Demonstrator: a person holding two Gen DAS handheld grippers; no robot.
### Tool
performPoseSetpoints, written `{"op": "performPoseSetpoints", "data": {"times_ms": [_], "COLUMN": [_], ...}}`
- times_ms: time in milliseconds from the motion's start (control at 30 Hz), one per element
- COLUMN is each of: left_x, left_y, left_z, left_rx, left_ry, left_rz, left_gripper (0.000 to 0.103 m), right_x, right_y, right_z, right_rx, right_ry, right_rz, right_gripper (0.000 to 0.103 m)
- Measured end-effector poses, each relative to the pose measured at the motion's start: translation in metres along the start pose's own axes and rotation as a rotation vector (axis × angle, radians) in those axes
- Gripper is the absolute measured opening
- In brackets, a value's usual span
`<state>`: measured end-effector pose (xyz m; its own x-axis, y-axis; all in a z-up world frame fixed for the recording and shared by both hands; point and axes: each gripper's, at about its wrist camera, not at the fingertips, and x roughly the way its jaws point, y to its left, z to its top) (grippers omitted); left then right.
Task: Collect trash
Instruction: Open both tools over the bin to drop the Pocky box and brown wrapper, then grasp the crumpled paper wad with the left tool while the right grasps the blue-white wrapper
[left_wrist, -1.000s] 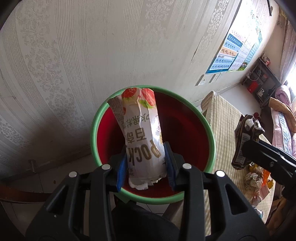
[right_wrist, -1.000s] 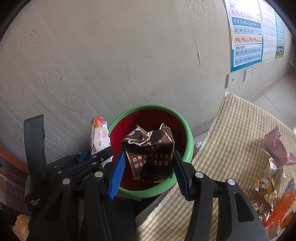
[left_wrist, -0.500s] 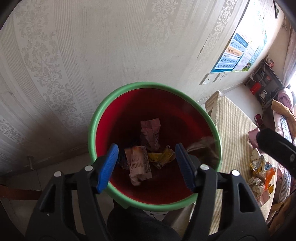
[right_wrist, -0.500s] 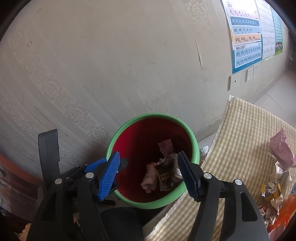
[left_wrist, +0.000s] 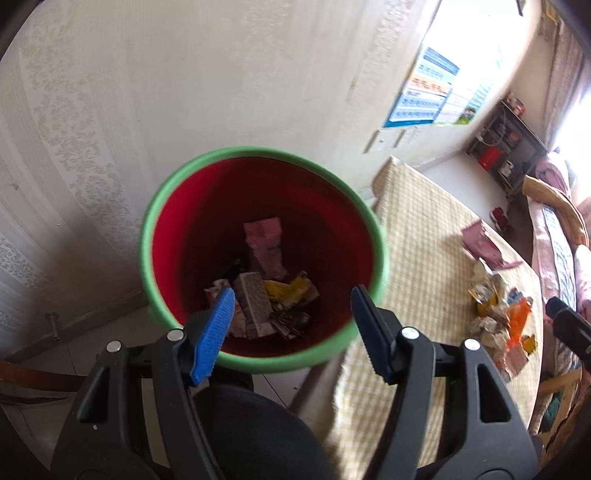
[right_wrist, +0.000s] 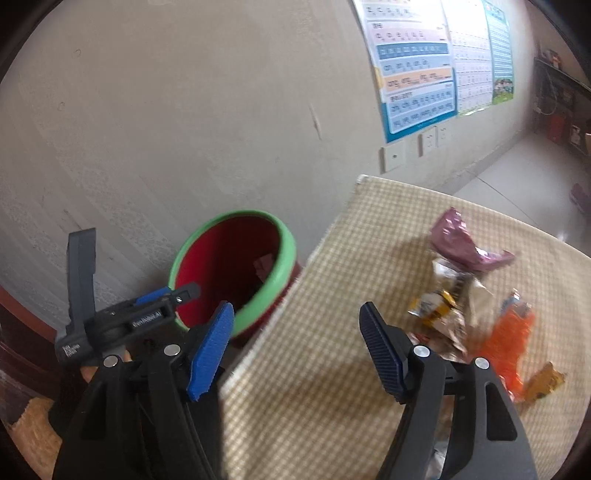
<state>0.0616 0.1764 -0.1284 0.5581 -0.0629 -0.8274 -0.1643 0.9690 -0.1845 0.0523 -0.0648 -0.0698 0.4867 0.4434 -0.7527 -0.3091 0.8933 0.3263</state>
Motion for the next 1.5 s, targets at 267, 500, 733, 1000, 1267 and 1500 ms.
{"op": "performPoseSetpoints", "data": {"times_ms": [267,500,733,1000,1267,1500], "left_x": [0.002,0.004,0.038,0.098,0.07,0.053], "left_y": [-0.073,-0.158,-0.233,-0.251,-0.221,-0.185], "left_z": [-0.025,-0.035,-0.039,-0.064,-0.068,-0.079], "left_rx": [0.13,0.291,0.425,0.425,0.388,0.333], "left_ry": [0.051,0.069,0.14,0.312,0.29,0.295], "left_rz": [-0.081,-0.182,-0.224,-0.196,-0.218,-0.202], "left_gripper": [0.063,0.064,0.066,0.053,0.025,0.03], "right_x": [-0.042,-0.035,-0.044,-0.073,-0.076,-0.036], "right_y": [-0.089,-0.129,-0.128,-0.125,-0.124,-0.132], "right_z": [-0.08,-0.146,-0.155,-0.155,-0.14,-0.142], "right_rx": [0.185,0.377,0.392,0.377,0.337,0.352], "right_ry": [0.106,0.195,0.166,0.111,0.09,0.18], "right_rz": [-0.185,-0.137,-0.108,-0.13,-0.138,-0.109], "right_gripper": [0.069,0.069,0.063,0.063,0.063,0.063]}}
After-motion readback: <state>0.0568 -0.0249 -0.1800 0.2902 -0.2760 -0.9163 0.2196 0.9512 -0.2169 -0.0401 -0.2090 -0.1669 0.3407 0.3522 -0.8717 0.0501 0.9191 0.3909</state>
